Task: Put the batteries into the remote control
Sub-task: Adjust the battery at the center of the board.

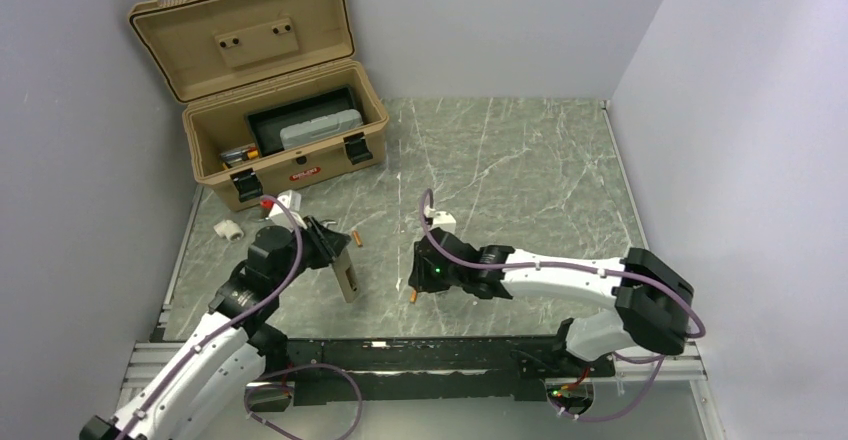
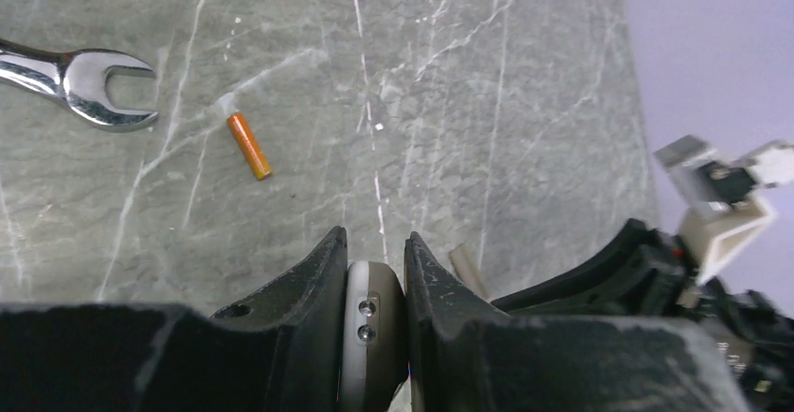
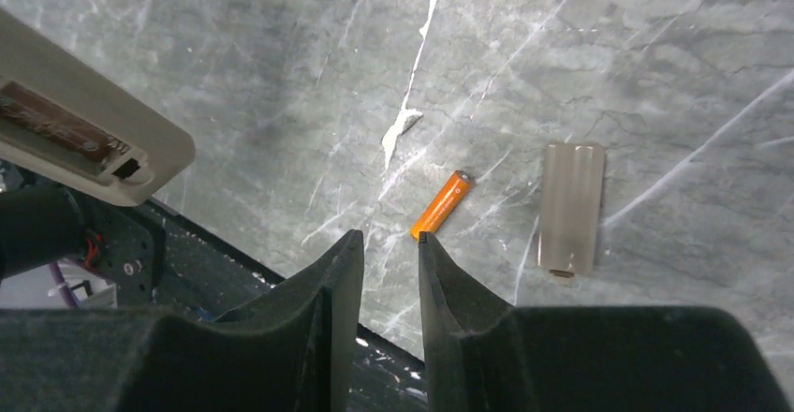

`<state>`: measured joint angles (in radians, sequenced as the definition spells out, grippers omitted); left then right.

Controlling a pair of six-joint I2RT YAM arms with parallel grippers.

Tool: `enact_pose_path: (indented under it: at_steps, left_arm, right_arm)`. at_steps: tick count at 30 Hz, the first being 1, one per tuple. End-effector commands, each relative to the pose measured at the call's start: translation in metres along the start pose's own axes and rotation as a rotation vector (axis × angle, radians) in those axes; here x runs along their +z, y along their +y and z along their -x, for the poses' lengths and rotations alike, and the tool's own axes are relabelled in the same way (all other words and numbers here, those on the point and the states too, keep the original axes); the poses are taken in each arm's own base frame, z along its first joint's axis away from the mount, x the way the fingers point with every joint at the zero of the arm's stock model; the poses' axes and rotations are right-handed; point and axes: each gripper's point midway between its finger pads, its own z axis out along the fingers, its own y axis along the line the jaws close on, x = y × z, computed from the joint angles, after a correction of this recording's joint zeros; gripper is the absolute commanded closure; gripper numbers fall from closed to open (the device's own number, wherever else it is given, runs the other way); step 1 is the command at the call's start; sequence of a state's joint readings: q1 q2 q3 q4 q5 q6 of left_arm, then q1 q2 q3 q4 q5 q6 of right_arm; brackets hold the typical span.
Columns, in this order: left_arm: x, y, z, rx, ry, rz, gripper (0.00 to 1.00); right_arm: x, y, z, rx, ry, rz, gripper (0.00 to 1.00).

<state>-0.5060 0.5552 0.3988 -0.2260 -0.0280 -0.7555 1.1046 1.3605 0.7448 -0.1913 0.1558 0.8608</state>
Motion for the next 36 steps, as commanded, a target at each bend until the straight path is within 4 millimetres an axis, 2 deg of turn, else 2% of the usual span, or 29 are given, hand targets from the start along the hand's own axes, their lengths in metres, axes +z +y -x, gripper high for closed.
enact_pose_path:
  at_steps: [1,11,17,24,36]
  left_arm:
    - [-0.01,-0.034,0.015,-0.077,-0.015,-0.223,1.0]
    - [-0.014,-0.019,0.019,-0.161,-0.032,-0.277,1.0]
    - [-0.017,-0.02,0.022,-0.164,-0.055,-0.307,1.0]
    - [-0.019,-0.02,0.022,-0.179,-0.064,-0.334,1.0]
    - [-0.021,-0.015,0.019,-0.198,-0.061,-0.35,1.0]
  right_arm:
    - [0.003,0.006,-0.004,0.005,0.042,-0.07,0.69]
    - [0.022,-0.008,-0.021,0.0,0.109,-0.229,0.69]
    - [0.029,-0.015,-0.024,-0.014,0.115,-0.294,0.68]
    - [0.041,-0.013,-0.024,-0.031,0.124,-0.308,0.69]
    - [0.046,-0.022,-0.024,-0.085,0.131,-0.34,0.82]
